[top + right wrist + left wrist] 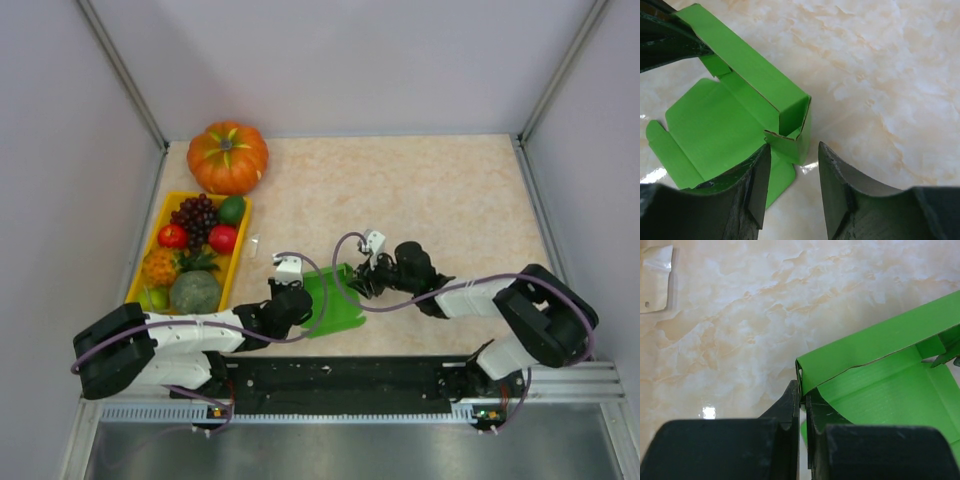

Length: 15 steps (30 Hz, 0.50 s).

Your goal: Fold the paper box

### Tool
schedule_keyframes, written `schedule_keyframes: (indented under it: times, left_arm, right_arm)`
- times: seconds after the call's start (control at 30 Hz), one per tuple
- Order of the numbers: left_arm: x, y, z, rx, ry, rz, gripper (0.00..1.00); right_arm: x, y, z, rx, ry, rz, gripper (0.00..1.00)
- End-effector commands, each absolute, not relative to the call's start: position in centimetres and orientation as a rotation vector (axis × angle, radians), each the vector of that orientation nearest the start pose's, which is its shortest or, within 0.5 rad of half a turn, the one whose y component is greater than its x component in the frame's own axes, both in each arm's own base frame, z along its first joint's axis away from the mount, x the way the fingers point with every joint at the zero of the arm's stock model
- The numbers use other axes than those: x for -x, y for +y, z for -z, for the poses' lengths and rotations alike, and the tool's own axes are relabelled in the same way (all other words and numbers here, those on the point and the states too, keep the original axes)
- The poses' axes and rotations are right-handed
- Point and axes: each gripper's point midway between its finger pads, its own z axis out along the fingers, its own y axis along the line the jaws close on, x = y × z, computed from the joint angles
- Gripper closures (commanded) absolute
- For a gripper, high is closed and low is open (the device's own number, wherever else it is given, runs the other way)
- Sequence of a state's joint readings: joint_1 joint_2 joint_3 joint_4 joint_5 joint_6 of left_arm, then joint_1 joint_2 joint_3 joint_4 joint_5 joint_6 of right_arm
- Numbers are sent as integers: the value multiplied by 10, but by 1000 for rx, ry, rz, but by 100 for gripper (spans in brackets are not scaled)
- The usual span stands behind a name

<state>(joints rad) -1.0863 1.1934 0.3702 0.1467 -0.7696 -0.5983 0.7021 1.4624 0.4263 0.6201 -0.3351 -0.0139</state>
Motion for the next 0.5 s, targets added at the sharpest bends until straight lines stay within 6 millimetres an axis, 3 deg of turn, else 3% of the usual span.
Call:
schedule_keyframes:
  times: [0.0,0.23,0.37,0.43,0.47]
  left_arm:
    - [-227,-206,-69,-128,1994,212,100]
    - [-227,-206,-70,-136,1993,213,100]
    - [-227,-206,-70,-139,1994,213,100]
    - [-227,-206,-71,-137,1993,218,100]
    - [-226,-206,-71,-137,1993,219,100]
  right_arm:
    - [-254,312,-89,1011,1682,-856,60]
    - [-268,320,-96,964,1646,-745,79]
    - [-278,326,-95,917,1658,-597,92]
    - [-275,336,-94,918,1646,-550,91]
    - [-286,329,-94,852,1658,-457,89]
